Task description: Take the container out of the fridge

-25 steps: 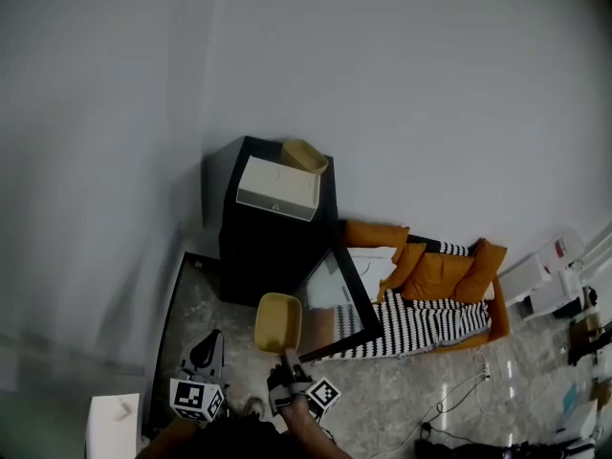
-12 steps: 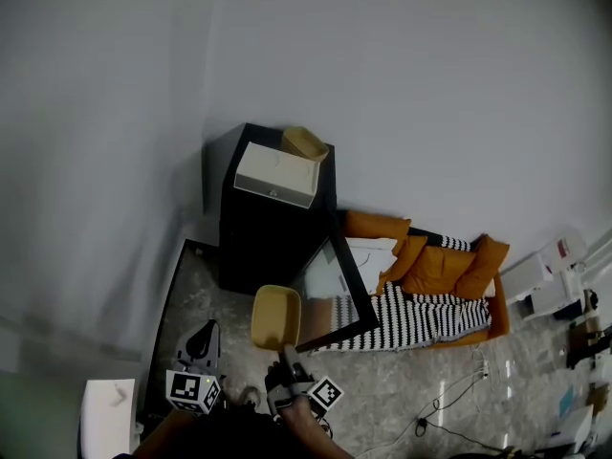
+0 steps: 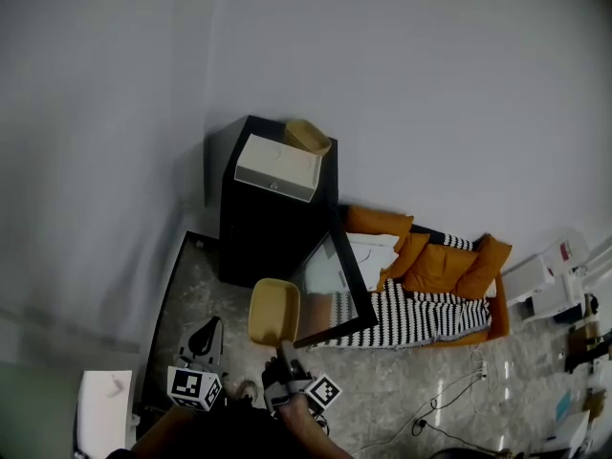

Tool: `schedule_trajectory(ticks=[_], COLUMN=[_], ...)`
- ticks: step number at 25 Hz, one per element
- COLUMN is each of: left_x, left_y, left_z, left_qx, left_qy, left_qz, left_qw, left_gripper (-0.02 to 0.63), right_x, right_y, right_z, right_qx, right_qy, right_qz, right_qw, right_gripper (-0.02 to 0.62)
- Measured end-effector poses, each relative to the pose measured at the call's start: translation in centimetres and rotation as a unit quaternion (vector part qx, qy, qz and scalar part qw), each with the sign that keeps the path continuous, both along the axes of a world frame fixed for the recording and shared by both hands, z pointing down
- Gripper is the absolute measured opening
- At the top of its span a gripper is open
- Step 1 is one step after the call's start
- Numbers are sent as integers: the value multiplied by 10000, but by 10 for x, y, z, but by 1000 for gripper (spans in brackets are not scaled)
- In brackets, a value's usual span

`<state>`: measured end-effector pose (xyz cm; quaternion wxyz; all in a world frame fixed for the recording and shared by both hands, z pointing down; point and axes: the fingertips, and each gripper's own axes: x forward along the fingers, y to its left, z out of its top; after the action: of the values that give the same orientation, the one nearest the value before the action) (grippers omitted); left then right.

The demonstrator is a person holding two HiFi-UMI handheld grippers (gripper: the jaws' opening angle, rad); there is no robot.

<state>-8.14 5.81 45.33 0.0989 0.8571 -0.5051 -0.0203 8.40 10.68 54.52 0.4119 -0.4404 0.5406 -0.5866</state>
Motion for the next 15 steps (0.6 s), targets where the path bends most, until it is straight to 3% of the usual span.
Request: schedule_trajectory(ticks=[15], left_x=[-3], left_y=[8], left_z=[0], left_qx=[-35], left_qy=[80], left_qz=[-26], left_qw=[10000], left_gripper=[5], right_x=[-6], right_y=[10], right_z=[2], right_qx=[-2], right_qy=[-137], right_qz=[6], right_qw=[9999], right_gripper=[189])
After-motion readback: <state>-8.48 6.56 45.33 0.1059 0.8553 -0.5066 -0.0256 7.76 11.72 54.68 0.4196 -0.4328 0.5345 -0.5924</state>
